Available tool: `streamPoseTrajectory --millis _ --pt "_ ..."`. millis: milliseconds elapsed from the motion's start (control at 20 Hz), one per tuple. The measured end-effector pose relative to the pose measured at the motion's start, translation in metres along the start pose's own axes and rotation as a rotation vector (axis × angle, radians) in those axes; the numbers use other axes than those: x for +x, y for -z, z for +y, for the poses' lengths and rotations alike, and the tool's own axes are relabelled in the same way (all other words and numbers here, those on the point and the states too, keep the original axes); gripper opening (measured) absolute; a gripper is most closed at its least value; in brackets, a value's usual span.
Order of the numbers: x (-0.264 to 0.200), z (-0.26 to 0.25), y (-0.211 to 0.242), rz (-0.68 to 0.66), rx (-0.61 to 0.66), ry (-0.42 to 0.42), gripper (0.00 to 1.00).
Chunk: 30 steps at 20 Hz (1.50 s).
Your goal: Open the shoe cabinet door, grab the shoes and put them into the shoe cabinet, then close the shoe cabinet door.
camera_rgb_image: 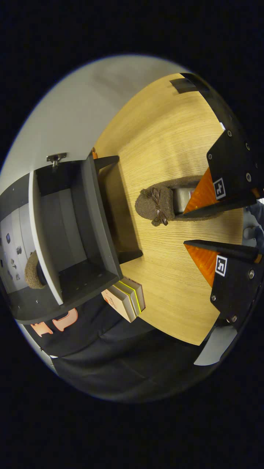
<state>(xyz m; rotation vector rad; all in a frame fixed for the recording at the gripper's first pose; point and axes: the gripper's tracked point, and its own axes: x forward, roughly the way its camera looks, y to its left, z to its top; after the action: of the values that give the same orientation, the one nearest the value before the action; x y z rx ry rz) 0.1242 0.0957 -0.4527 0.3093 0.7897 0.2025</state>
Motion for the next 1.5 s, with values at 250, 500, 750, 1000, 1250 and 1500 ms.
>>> streamPoseTrajectory --millis 250,500,750,1000,1250,1500 --pt "0.047 -0.009 0.017 0.067 0.008 0.008 0.41" --pt "0.073 -0.019 0.014 0.065 0.001 0.046 0.24" --pt "0.079 -0.023 0.016 0.054 0.039 0.046 0.09" --pt "0.062 -0.023 0.006 0.049 -0.071 0.079 0.05" --pt "0.011 -0.018 -0.021 0.012 -0.092 0.066 0.05" --pt "-0.025 -0.012 -0.055 -0.055 -0.098 0.065 0.05"
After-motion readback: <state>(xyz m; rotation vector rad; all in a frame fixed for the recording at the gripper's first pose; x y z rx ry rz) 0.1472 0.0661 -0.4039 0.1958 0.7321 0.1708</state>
